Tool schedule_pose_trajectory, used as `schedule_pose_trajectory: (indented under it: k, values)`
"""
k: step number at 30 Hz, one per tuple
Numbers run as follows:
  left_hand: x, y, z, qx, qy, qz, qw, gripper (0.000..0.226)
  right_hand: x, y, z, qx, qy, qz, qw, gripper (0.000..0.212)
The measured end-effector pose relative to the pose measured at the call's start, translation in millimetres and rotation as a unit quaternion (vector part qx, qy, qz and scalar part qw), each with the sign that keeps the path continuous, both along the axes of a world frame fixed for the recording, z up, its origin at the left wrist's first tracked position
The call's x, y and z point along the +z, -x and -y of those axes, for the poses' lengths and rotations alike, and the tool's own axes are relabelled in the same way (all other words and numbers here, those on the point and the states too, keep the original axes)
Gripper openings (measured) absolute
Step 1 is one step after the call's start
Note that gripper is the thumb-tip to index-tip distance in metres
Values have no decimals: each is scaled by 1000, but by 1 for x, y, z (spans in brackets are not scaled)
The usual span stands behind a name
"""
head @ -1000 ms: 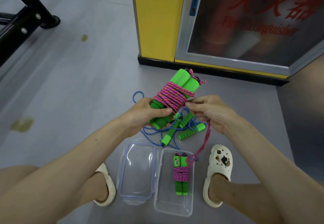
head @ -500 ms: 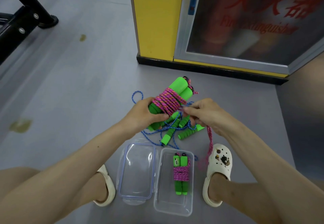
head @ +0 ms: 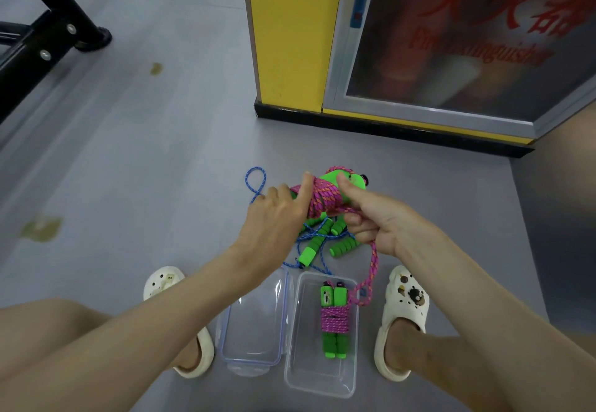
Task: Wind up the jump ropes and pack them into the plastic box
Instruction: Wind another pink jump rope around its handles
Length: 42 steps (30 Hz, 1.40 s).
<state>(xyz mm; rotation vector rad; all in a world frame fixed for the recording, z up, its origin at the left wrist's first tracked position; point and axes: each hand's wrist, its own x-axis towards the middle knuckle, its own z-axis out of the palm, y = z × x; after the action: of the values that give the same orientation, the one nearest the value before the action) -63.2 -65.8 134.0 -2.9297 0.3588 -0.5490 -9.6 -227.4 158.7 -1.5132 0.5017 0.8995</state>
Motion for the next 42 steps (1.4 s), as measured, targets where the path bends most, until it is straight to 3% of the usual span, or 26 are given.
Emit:
schedule_pose_trajectory:
  k: [2, 4, 6, 8, 10, 12, 13, 15, 18, 21, 23, 24, 27, 28, 29, 35, 39, 42]
  values:
    - [0, 2, 5, -14, -10, 42, 999, 67, -5, 1, 0, -29, -6, -3, 1000, 46]
    - [-6, 1, 6, -22, 29, 44, 998, 58, -6, 2, 0, -45, -6, 21, 999, 44]
    - [-12, 0, 5, -19, 84, -35, 996, 75, -5, 2, 2, -60, -5, 57, 997, 44]
    - [-6, -3, 3, -1, 182, -166, 969, 87, -1, 1, 6, -64, -2, 91, 994, 46]
    - [8, -9, 0, 30, 347, -298, 889, 82, 3, -2, 11, -43, -14, 111, 993, 49]
    - [23, -15, -6, 67, 547, -377, 745, 72, 6, -3, 13, -8, -36, 123, 992, 48]
    - [27, -18, -11, 83, 607, -402, 680, 64, 6, -2, 13, 11, -48, 129, 990, 46]
    - [31, -20, -18, 95, 657, -457, 592, 50, 6, -1, 11, 48, -67, 139, 987, 43]
    - [31, -18, -22, 93, 686, -502, 518, 48, 5, 1, 9, 78, -74, 147, 983, 42]
    - [29, -17, -21, 95, 709, -489, 500, 49, 3, 1, 8, 74, -85, 135, 984, 39]
    - [26, -17, -18, 95, 710, -465, 519, 52, 3, 1, 8, 56, -80, 124, 987, 37]
    - [24, -18, -16, 99, 694, -444, 558, 49, 2, 2, 7, 48, -62, 121, 990, 35]
    - [19, -20, -12, 114, 515, -338, 779, 43, -4, 4, 3, 46, 32, 113, 992, 36]
    - [19, -19, -9, 116, 447, -309, 831, 47, -7, 4, 2, 52, 55, 108, 991, 38]
    - [19, -19, -7, 119, 396, -294, 862, 50, -9, 4, 1, 61, 72, 106, 990, 39]
    - [19, -19, 1, 135, 291, -249, 914, 49, -6, 6, -7, 118, 98, 122, 981, 47]
    - [12, -13, 10, 122, 189, -208, 952, 36, -8, 12, -14, 161, 120, 136, 970, 58]
    - [11, -10, 18, 117, 129, -194, 965, 30, -10, 16, -17, 147, 126, 143, 971, 55]
